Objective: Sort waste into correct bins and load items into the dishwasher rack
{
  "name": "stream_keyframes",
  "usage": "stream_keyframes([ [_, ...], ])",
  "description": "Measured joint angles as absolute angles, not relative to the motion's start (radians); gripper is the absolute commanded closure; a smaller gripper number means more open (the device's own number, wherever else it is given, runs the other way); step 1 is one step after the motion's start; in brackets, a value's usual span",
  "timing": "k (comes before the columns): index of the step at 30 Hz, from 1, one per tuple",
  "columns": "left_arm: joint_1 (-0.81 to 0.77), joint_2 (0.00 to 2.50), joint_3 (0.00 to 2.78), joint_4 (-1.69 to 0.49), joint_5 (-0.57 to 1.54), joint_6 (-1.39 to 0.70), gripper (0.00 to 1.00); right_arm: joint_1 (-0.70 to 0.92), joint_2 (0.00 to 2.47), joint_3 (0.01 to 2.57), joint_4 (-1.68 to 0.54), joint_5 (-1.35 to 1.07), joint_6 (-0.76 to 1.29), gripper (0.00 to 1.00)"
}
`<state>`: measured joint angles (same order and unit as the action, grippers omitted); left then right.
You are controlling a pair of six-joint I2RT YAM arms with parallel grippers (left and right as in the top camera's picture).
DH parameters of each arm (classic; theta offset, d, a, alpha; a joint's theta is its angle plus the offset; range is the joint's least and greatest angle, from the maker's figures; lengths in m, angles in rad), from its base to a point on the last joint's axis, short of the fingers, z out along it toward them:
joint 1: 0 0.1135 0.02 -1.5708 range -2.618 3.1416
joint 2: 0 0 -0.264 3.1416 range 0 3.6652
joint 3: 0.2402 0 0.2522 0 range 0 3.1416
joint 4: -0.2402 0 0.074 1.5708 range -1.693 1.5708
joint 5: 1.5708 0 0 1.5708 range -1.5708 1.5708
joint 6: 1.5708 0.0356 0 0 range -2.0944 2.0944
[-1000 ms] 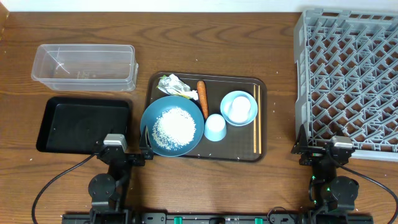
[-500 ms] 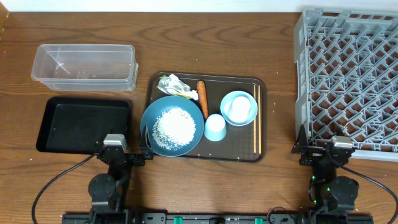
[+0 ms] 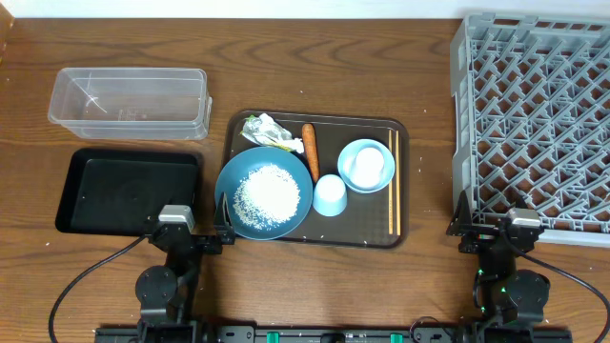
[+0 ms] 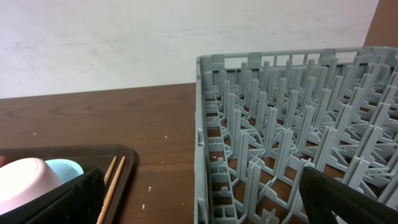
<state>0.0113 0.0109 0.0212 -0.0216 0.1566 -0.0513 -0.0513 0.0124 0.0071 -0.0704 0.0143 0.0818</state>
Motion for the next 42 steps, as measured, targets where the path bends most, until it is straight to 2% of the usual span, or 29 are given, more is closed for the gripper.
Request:
stream_keyframes([
  [23,0.011,0.011,0.021,-0.02,0.165,-0.063,0.02,-0.051,0.012,0.007,-0.07,0.014,0.082,0.01],
  [27,0.011,0.011,0.021,-0.012,0.245,-0.171,0.02,-0.051,0.012,0.007,-0.07,0.014,0.082,0.01],
  [34,0.011,0.011,0.021,0.008,0.395,-0.483,0.02,-0.051,0.012,0.007,-0.07,0.014,0.082,0.01],
  [38,0.011,0.012,0.017,0.059,0.518,-0.551,0.02,-0.051,0.012,0.007,-0.07,0.014,0.082,0.01],
  [42,0.011,0.022,0.033,0.02,0.587,-0.574,0.02,-0.051,0.012,0.007,-0.07,0.014,0.082,0.01],
])
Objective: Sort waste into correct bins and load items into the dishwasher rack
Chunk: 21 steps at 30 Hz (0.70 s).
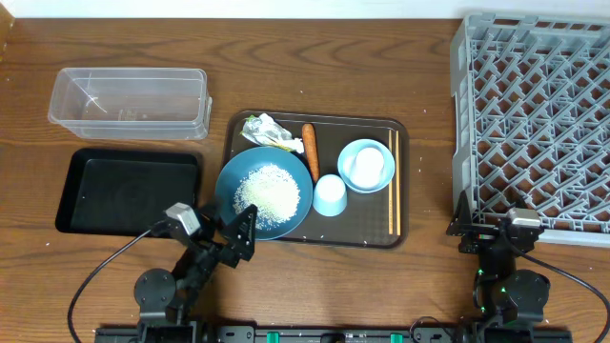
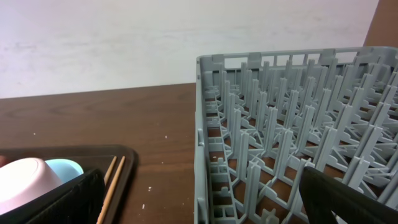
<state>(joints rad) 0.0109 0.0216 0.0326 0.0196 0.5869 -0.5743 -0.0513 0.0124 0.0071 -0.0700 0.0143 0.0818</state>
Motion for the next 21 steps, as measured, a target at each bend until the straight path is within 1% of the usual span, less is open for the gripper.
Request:
stream_keyframes([
  [4,0.011,0.101,0.153,-0.143,0.618,-0.559,0.02,-0.051,0.012,0.007,-0.07,0.014,0.082,0.01],
  [5,0.011,0.146,0.215,-0.231,0.624,-0.541,0.02,-0.051,0.012,0.007,-0.071,0.014,0.082,0.01],
  [14,0.002,0.698,0.79,-0.814,0.632,-0.313,0.02,-0.051,0.012,0.007,-0.07,0.011,0.078,0.01],
  [17,-0.041,0.853,0.912,-0.899,0.63,-0.271,0.02,-0.051,0.012,0.007,-0.07,0.01,0.078,0.01],
  [21,-0.113,0.979,0.942,-0.892,0.648,-0.258,0.02,-0.051,0.012,0.007,-0.07,0.01,0.078,0.01],
])
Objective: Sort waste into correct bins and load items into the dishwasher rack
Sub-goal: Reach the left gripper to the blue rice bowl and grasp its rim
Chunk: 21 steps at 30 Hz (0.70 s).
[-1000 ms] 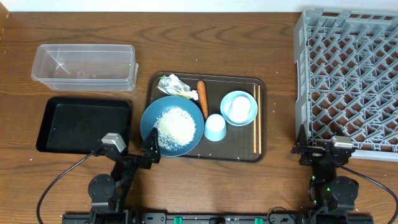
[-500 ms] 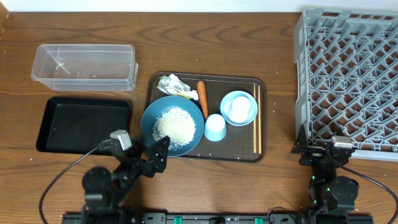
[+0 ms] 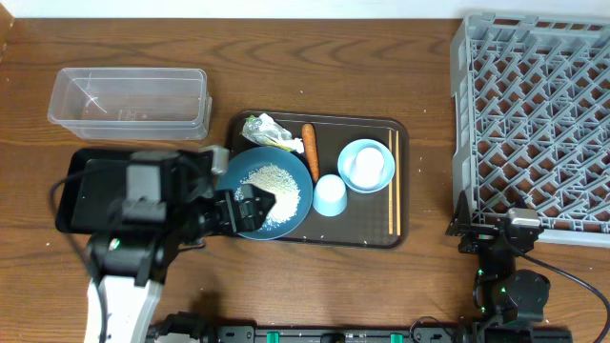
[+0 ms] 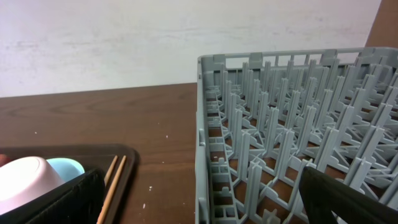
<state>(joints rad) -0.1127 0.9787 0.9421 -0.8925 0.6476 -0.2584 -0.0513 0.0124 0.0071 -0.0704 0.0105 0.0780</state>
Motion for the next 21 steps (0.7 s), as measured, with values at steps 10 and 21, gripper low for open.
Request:
stream_keyframes([
  [10,-0.353,1.101,0.942,-0.897,0.424,-0.359,0.02,-0.051,0.012,0.007,-0.07,0.01,0.078,0.01],
  [21,-0.643,1.192,0.942,-0.869,0.075,-0.495,0.02,-0.051,0.012,0.007,-0.07,0.01,0.078,0.01],
])
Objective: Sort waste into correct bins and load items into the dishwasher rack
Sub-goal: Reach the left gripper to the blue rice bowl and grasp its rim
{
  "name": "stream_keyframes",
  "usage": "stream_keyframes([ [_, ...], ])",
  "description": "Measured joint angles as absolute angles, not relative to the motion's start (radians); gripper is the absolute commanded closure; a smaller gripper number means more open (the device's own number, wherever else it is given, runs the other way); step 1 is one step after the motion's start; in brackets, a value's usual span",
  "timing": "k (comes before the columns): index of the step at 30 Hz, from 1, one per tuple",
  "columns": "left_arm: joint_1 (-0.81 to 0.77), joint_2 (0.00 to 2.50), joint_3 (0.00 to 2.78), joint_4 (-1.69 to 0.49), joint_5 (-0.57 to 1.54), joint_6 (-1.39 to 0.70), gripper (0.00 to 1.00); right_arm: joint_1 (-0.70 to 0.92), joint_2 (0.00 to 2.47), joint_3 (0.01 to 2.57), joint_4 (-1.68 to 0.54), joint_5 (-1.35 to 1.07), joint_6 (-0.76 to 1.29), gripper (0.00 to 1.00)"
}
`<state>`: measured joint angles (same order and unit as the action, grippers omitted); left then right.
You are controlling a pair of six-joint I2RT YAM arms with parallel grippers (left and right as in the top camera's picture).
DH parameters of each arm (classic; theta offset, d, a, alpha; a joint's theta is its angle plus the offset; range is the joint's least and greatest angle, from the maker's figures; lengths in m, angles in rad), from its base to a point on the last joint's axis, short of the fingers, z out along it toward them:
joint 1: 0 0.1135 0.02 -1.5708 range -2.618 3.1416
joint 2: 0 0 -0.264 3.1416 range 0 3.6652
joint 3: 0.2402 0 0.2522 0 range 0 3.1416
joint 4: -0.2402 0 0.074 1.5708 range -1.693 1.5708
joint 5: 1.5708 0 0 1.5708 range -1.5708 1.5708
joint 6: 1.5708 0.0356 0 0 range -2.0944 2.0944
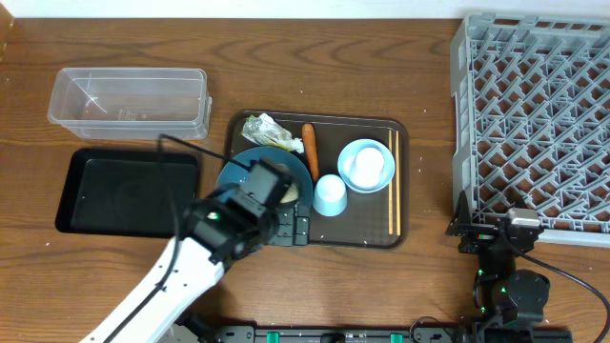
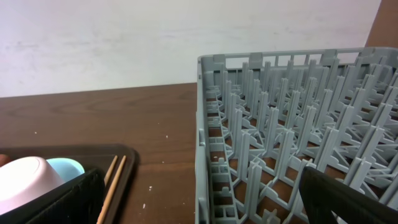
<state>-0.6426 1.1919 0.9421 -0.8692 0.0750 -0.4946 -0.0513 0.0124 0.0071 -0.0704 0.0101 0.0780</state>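
Note:
A brown tray (image 1: 367,224) holds a blue plate (image 1: 243,167) of white rice, a crumpled wrapper (image 1: 266,131), a carrot (image 1: 309,140), an upturned light-blue cup (image 1: 330,195), a blue bowl (image 1: 365,165) and chopsticks (image 1: 392,195). My left gripper (image 1: 288,229) hangs over the plate's near right edge beside the cup, hiding most of the rice; its jaw state does not show. The right gripper (image 2: 205,208) rests open at the near corner of the grey dishwasher rack (image 2: 280,124), holding nothing. In the right wrist view the chopsticks (image 2: 112,180) lie at the lower left.
A clear plastic bin (image 1: 129,102) stands at the back left, and a black bin (image 1: 114,191) sits in front of it, left of the tray. The grey rack (image 1: 534,114) fills the right side. My left arm (image 1: 181,272) crosses the table's front left.
My left arm was over the black bin with its gripper at the plate's left part. Now it reaches in from the lower left, gripper at the plate's near right edge. Right arm unchanged.
Both arms first sat parked at the table's front edge. The left gripper then stood raised and open toward the plate, later was over the plate from the black bin's side, and now sits at the plate's near right. No object has moved.

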Motion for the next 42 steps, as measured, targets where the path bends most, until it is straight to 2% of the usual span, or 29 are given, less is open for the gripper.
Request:
stream_keyframes([
  [12,-0.702,1.421,0.942,-0.732,0.066,-0.474,0.01,-0.051,0.012,0.007,-0.07,0.01,0.078,0.01],
  [17,-0.746,1.492,0.942,-0.728,-0.035,-0.465,0.1,-0.051,0.012,0.007,-0.07,0.01,0.078,0.01],
  [21,-0.756,1.553,0.942,-0.723,-0.089,-0.456,0.12,-0.051,0.012,0.007,-0.07,0.01,0.078,0.01],
  [28,-0.756,1.66,0.942,-0.67,-0.12,-0.449,0.21,-0.051,0.012,0.007,-0.07,0.01,0.078,0.01],
  [35,-0.756,1.672,0.942,-0.647,-0.134,-0.443,0.46,-0.051,0.012,0.007,-0.07,0.01,0.078,0.01],
  [37,-0.756,1.672,0.942,-0.647,-0.135,-0.442,0.5,-0.051,0.012,0.007,-0.07,0.01,0.078,0.01],
  [40,-0.756,1.672,0.942,-0.647,-0.135,-0.437,0.62,-0.051,0.012,0.007,-0.07,0.01,0.078,0.01],
  [42,-0.757,1.672,0.942,-0.648,-0.139,-0.43,0.65,-0.051,0.012,0.007,-0.07,0.01,0.078,0.01],
])
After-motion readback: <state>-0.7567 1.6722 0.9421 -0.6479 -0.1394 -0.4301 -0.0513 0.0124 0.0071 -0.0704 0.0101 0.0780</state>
